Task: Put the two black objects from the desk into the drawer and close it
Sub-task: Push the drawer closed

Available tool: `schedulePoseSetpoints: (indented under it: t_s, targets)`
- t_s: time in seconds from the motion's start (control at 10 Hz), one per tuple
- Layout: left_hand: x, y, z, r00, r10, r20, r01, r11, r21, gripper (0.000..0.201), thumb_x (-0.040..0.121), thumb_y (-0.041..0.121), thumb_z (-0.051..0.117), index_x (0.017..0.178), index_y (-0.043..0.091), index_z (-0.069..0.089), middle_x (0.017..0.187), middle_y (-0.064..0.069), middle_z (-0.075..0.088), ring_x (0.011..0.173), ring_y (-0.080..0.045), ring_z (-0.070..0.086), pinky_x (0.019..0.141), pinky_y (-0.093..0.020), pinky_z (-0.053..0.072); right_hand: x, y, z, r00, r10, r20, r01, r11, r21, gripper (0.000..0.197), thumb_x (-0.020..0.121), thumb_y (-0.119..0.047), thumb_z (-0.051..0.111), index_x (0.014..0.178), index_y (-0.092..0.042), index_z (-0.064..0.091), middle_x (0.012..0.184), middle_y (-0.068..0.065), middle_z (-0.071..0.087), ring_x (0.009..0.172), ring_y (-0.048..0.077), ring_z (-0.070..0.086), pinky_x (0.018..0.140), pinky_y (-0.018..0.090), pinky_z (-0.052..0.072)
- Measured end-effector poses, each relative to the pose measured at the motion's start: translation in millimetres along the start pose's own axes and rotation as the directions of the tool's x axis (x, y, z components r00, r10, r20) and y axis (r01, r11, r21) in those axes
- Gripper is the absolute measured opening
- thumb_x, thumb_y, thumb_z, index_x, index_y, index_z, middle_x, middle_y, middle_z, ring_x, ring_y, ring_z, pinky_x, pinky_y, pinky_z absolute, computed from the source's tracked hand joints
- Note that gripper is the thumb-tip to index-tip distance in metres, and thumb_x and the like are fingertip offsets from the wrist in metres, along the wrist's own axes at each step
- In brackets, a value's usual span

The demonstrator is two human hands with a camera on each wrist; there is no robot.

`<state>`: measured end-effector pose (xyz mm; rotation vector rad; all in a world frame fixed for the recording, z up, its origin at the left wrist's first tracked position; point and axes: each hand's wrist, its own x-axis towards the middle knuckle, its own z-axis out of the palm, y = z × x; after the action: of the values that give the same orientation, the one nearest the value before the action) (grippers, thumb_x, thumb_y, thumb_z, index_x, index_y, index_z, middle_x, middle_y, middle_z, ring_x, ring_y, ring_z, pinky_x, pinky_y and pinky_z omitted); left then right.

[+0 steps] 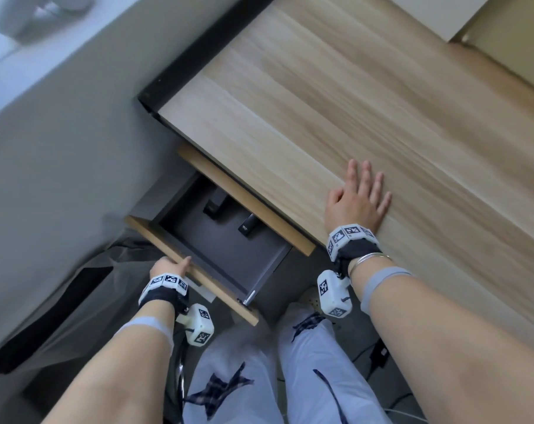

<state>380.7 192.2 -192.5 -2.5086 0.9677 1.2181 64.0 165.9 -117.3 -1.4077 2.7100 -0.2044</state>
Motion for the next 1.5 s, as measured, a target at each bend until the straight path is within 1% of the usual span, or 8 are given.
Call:
schedulePoseSetpoints:
  t_s: [0.2, 0.7, 0.9, 1.1, 1.2, 1.3, 1.4, 1.5]
  targets:
    - [12, 41, 8, 0.99, 0.128, 0.051, -0.121, 0.985, -0.119, 0.055, 0.082, 0.046, 0.061, 0.11, -0.001, 0.065, 0.109, -0.019, 0.071, 0.104, -0.034, 0.065, 0.09, -0.038, 0.05, 0, 0, 1, 1.0, 0.0, -0.011, 0.0, 1.0, -0.014, 0.064, 0.086, -0.026, 0.039, 0.149, -0.034, 0.027, 0.16, -0.004, 0.024, 0.149, 0.024, 0.019, 0.12, 0.05, 0.012]
    - [13, 113, 37, 0.981, 0.167, 0.095, -0.075, 0.788, -0.612, 0.068, 0.074, 0.039, 0.074, 0.129, 0.004, 0.052, 0.126, -0.012, 0.063, 0.114, -0.024, 0.064, 0.107, -0.034, 0.045, 1, -1, 1, 0.998, 0.005, -0.064, -0.006, 1.0, -0.016, 0.066, 0.079, -0.03, 0.031, 0.145, -0.034, 0.036, 0.156, -0.003, 0.035, 0.145, 0.025, 0.03, 0.117, 0.051, 0.02]
    - [4, 129, 46, 0.972, 0.176, 0.156, -0.007, 0.685, -0.729, 0.061, 0.08, 0.022, 0.072, 0.131, 0.0, 0.049, 0.127, -0.016, 0.061, 0.117, -0.028, 0.062, 0.104, -0.03, 0.046, 2, -1, 2, 0.997, 0.002, -0.08, -0.003, 1.0, -0.013, 0.065, 0.079, -0.029, 0.033, 0.143, -0.033, 0.039, 0.154, -0.002, 0.038, 0.143, 0.026, 0.034, 0.115, 0.052, 0.024]
    - [3, 139, 49, 0.968, 0.188, 0.167, 0.011, 0.632, -0.775, 0.059, 0.079, 0.007, 0.071, 0.132, -0.002, 0.049, 0.132, -0.019, 0.058, 0.118, -0.031, 0.06, 0.108, -0.039, 0.044, 2, -2, 2, 0.997, -0.005, -0.083, 0.004, 1.0, -0.011, 0.065, 0.078, -0.028, 0.035, 0.143, -0.032, 0.04, 0.153, -0.002, 0.04, 0.143, 0.027, 0.036, 0.115, 0.052, 0.025]
    - [5, 142, 50, 0.963, 0.219, 0.157, -0.032, 0.671, -0.741, 0.055, 0.08, 0.002, 0.069, 0.131, -0.005, 0.05, 0.127, -0.013, 0.059, 0.112, -0.028, 0.06, 0.109, -0.04, 0.043, 2, -2, 1, 0.996, -0.007, -0.087, 0.006, 1.0, -0.008, 0.065, 0.078, -0.028, 0.035, 0.143, -0.032, 0.041, 0.153, -0.001, 0.04, 0.142, 0.027, 0.036, 0.115, 0.052, 0.025]
    - [11, 144, 49, 0.957, 0.211, 0.198, -0.009, 0.704, -0.71, 0.025, 0.079, 0.0, 0.069, 0.104, 0.0, 0.063, 0.108, -0.014, 0.066, 0.106, -0.026, 0.058, 0.106, -0.037, 0.043, 2, -2, 1, 0.998, -0.005, -0.07, 0.004, 1.0, -0.015, 0.065, 0.078, -0.028, 0.034, 0.143, -0.032, 0.04, 0.153, -0.002, 0.039, 0.143, 0.027, 0.035, 0.115, 0.052, 0.024]
    - [15, 146, 47, 0.959, 0.191, 0.211, -0.004, 0.749, -0.662, 0.037, 0.08, -0.002, 0.068, 0.06, 0.019, 0.044, 0.069, 0.0, 0.05, 0.08, -0.02, 0.052, 0.082, -0.029, 0.042, 2, -3, 1, 0.998, 0.001, -0.069, -0.002, 1.0, -0.011, 0.065, 0.078, -0.028, 0.035, 0.143, -0.032, 0.039, 0.153, -0.003, 0.039, 0.143, 0.027, 0.035, 0.115, 0.052, 0.024]
    - [11, 155, 42, 0.969, 0.148, 0.199, -0.018, 0.842, -0.539, 0.027, 0.084, 0.008, 0.066, 0.066, 0.017, 0.047, 0.063, -0.006, 0.046, 0.055, -0.018, 0.043, 0.048, -0.013, 0.04, 3, -3, 1, 0.998, -0.001, -0.07, 0.0, 1.0, -0.021, 0.065, 0.078, -0.029, 0.036, 0.143, -0.033, 0.039, 0.153, -0.003, 0.04, 0.142, 0.027, 0.036, 0.115, 0.052, 0.025]
